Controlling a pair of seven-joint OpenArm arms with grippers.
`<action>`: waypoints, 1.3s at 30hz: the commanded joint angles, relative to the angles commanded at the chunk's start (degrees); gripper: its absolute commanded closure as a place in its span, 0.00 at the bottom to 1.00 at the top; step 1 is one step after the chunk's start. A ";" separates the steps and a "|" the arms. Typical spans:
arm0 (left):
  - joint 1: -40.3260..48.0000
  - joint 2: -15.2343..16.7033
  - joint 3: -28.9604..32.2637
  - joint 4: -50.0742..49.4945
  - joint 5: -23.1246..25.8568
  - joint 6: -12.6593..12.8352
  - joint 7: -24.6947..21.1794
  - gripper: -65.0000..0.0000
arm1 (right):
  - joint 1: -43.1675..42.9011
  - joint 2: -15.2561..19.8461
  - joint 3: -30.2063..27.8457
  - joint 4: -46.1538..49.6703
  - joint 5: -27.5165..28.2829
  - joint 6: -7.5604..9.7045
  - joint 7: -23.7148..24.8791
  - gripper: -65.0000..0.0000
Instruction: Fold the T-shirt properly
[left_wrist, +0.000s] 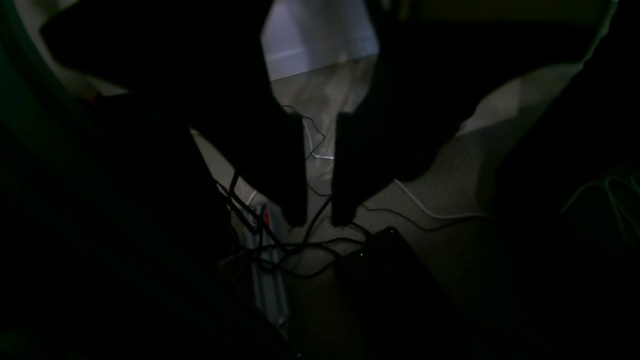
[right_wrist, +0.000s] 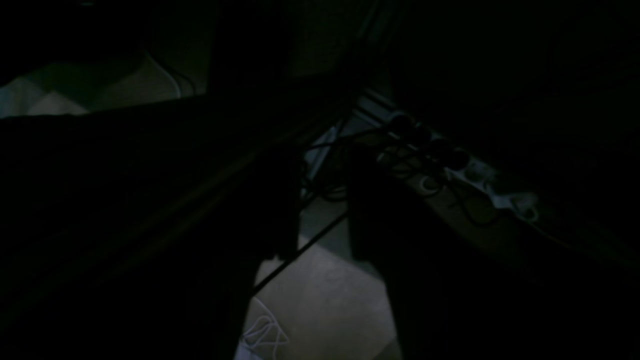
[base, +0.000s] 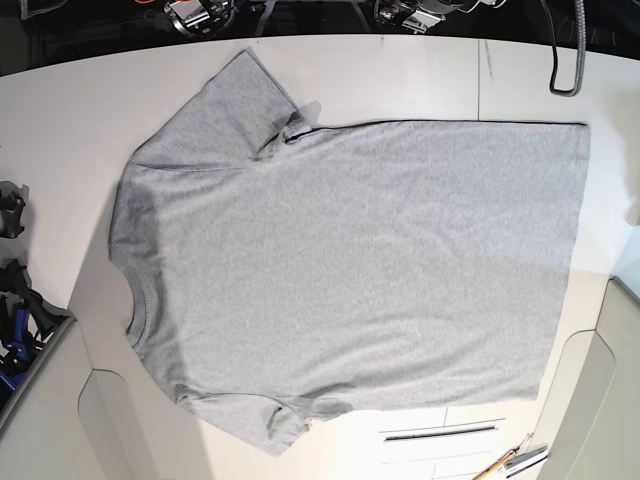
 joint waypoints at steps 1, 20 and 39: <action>0.00 0.00 0.00 0.00 0.00 0.00 0.00 0.81 | -0.02 0.00 0.00 0.00 0.02 0.00 0.00 0.75; 0.02 0.00 0.00 0.00 -0.02 0.02 -0.09 0.94 | -0.02 0.00 0.00 0.00 0.00 -0.04 0.00 0.84; 0.57 -0.04 0.00 0.00 -0.02 0.02 0.11 0.83 | -0.20 0.04 0.00 0.00 -0.07 -0.15 -0.02 0.86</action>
